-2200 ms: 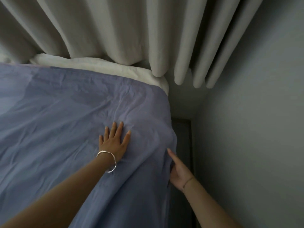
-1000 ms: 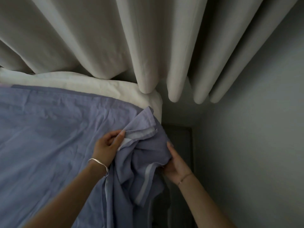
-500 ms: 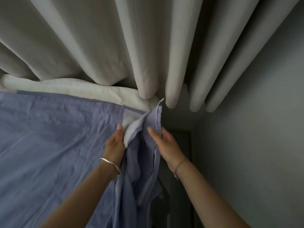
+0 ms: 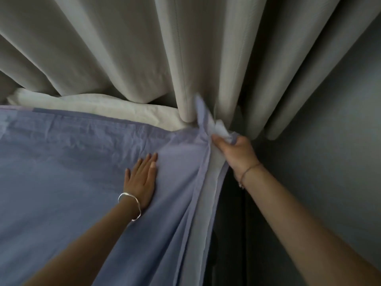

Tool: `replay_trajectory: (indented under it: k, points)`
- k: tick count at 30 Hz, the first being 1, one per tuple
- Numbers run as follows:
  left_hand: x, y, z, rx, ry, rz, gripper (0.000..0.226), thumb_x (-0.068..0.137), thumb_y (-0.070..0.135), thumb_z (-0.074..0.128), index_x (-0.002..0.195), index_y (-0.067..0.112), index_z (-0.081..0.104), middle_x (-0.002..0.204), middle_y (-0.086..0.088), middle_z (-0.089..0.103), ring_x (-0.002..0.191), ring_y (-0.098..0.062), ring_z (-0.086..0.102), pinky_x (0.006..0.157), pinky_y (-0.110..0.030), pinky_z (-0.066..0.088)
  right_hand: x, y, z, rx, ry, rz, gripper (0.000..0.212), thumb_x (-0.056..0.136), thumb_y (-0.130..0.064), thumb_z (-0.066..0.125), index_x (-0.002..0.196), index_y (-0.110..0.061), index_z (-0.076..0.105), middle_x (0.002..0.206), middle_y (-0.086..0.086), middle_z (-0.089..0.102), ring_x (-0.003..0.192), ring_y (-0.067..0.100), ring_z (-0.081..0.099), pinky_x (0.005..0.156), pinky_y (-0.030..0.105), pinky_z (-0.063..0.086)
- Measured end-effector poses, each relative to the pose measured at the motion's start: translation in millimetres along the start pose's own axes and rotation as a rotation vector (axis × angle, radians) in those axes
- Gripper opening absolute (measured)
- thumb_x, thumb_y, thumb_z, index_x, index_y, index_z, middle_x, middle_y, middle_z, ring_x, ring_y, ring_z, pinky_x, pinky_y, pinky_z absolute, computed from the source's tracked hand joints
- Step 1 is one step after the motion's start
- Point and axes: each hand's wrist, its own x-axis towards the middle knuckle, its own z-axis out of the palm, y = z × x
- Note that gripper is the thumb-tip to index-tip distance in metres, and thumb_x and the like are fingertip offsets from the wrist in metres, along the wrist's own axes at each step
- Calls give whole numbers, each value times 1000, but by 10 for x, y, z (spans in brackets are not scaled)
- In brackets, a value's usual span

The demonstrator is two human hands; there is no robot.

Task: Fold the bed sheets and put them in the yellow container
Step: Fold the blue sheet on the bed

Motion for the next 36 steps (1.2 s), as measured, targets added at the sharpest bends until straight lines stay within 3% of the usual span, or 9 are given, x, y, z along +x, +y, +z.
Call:
replay_trajectory:
  k: [3, 6, 9, 11, 17, 22, 29, 33, 36]
  points:
    - [73, -49, 7, 156, -105, -23, 47, 101, 40, 7, 148, 36, 1, 157, 14, -2, 145, -12, -8, 115, -41, -10, 4, 278, 8, 82, 78, 243, 35, 92, -29, 58, 122, -12, 56, 108, 4, 62, 87, 17, 58, 75, 28, 48]
    - [104, -79, 16, 218, -137, -16, 48, 101, 39, 9, 147, 38, -5, 156, 14, -12, 144, -12, -15, 114, -40, -14, -249, 607, 117, 209, -197, 573, 39, 86, -47, 60, 114, -20, 60, 112, 10, 66, 91, 22, 62, 76, 35, 51]
    - [136, -115, 4, 230, -169, -8, 48, 101, 40, 8, 147, 39, -4, 156, 13, -12, 144, -13, -15, 115, -42, -14, -447, 777, 68, 185, -300, 631, 57, 68, -45, 74, 117, -22, 58, 111, 7, 67, 102, 26, 61, 88, 40, 49]
    - [133, -113, 2, 242, -165, -3, 47, 101, 40, 9, 147, 38, -2, 156, 12, -12, 144, -13, -15, 115, -42, -13, -543, 805, 19, 135, -285, 610, 69, 62, -36, 78, 124, -17, 56, 114, 7, 66, 104, 25, 60, 85, 37, 49]
    - [-14, -74, -153, -30, -18, 65, 45, 102, 37, 18, 147, 31, 21, 156, 8, 15, 145, -10, 3, 117, -37, -7, -609, 523, 12, 472, -289, 412, 45, 69, -34, 67, 113, -24, 61, 111, 4, 68, 105, 25, 62, 89, 40, 49]
    - [-360, -223, -330, -72, 231, 152, 73, 84, 61, 11, 144, 25, 32, 151, 5, 31, 144, -14, 15, 116, -33, 0, -897, 711, 217, 164, -489, 543, 38, 73, -18, 75, 109, -18, 64, 112, 5, 69, 106, 23, 63, 93, 38, 49]
    - [-947, -684, -458, -57, 240, 95, 82, 78, 65, 13, 143, 21, 35, 149, 2, 35, 144, -17, 17, 118, -36, 4, -1188, 793, 23, 509, -357, 522, 86, 48, -30, 91, 126, -15, 58, 118, 9, 67, 105, 29, 64, 78, 37, 50]
    - [-1471, -939, -361, 81, 135, 88, 83, 75, 69, 8, 147, 29, 19, 154, 11, 20, 145, -15, 7, 117, -37, -3, -1702, 928, 140, 325, -453, 548, 70, 65, -29, 85, 126, -9, 58, 120, 12, 65, 107, 28, 64, 76, 31, 56]
    - [-1791, -1077, -276, 180, 51, 54, 80, 70, 71, -3, 143, 37, -10, 152, 20, -4, 144, -9, -7, 115, -36, -11, -1639, 795, 12, 240, -281, 421, 54, 75, -21, 71, 126, -9, 57, 116, 12, 67, 96, 25, 66, 68, 26, 57]
